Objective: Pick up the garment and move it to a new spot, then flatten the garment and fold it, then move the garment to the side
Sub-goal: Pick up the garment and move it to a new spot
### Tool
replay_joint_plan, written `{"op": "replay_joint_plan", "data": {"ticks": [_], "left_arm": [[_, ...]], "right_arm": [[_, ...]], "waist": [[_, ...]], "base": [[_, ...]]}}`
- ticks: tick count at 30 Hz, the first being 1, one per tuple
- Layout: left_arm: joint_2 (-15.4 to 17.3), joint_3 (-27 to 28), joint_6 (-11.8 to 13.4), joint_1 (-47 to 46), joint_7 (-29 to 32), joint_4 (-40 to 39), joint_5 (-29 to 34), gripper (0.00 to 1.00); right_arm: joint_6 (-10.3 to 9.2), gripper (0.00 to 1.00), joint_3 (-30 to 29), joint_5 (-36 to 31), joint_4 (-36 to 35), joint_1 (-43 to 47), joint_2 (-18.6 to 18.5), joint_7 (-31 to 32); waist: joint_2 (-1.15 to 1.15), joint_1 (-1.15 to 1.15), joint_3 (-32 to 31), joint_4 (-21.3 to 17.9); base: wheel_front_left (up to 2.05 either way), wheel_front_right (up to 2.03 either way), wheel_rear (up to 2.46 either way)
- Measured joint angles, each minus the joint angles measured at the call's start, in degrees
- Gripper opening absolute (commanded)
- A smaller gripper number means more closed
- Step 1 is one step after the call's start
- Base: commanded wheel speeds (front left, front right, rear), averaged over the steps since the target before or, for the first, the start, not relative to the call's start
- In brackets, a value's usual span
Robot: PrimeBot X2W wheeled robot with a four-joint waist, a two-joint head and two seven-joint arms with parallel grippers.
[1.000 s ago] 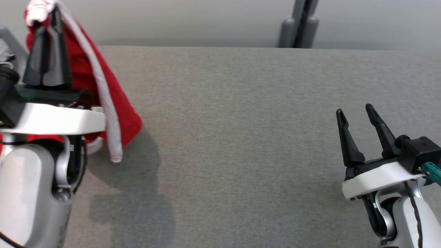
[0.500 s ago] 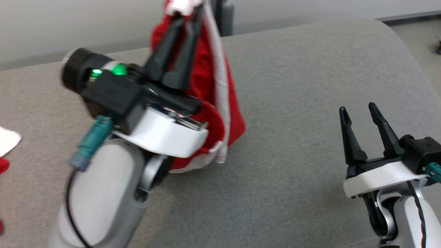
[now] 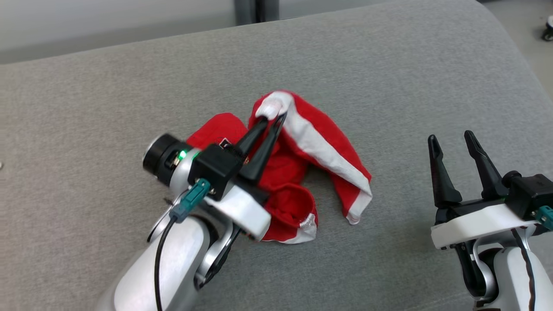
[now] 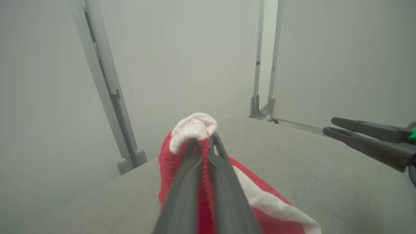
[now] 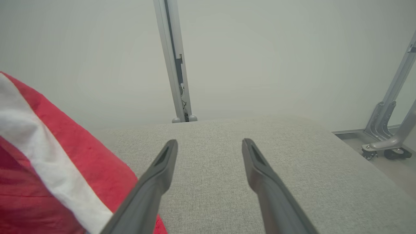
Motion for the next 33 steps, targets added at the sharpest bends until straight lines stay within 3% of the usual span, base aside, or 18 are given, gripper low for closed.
{"op": "replay_joint_plan", "data": {"ticks": [10, 16, 17, 19, 25, 33], "left_arm": [[4.4, 0.2, 0.8, 10.2, -1.0, 1.2, -2.2, 0.00], [5.3, 0.5, 1.1, 13.3, 0.3, 3.2, -4.5, 0.00], [5.3, 0.5, 1.0, 13.5, 0.9, 3.7, -4.9, 0.24], [5.1, 0.4, 1.1, 13.9, 1.8, 4.8, -5.4, 1.00], [5.0, 2.9, 3.4, 15.4, 2.7, 6.1, -7.9, 1.00], [5.9, 10.8, 10.1, 17.6, -2.9, 2.7, -9.6, 1.00]], "right_arm": [[0.00, 1.00, 0.3, -0.5, 0.0, -0.7, 0.1, 0.5], [0.00, 1.00, -0.2, -0.9, 0.2, -0.8, 0.0, 1.0], [0.00, 1.00, -0.4, -0.9, 0.2, -0.8, 0.0, 1.0], [0.00, 1.00, -0.4, -0.9, 0.3, -0.8, -0.1, 1.1], [0.00, 1.00, -0.3, -1.0, 0.4, -0.8, -0.6, 1.4], [0.00, 1.00, -1.0, -1.4, 0.5, -0.6, -0.9, 1.3]], "waist": [[0.00, 0.00, 0.6, 5.5], [0.00, 0.00, 0.1, 8.1], [0.00, 0.00, -0.1, 8.4], [0.00, 0.00, -0.4, 9.0], [0.00, 0.00, -1.4, 9.7], [0.00, 0.00, -2.9, 10.2]], "base": [[0.00, 0.00, 0.00], [0.00, 0.00, 0.00], [0.00, 0.00, 0.00], [0.00, 0.00, 0.00], [0.00, 0.00, 0.00], [0.00, 0.00, 0.00]]}}
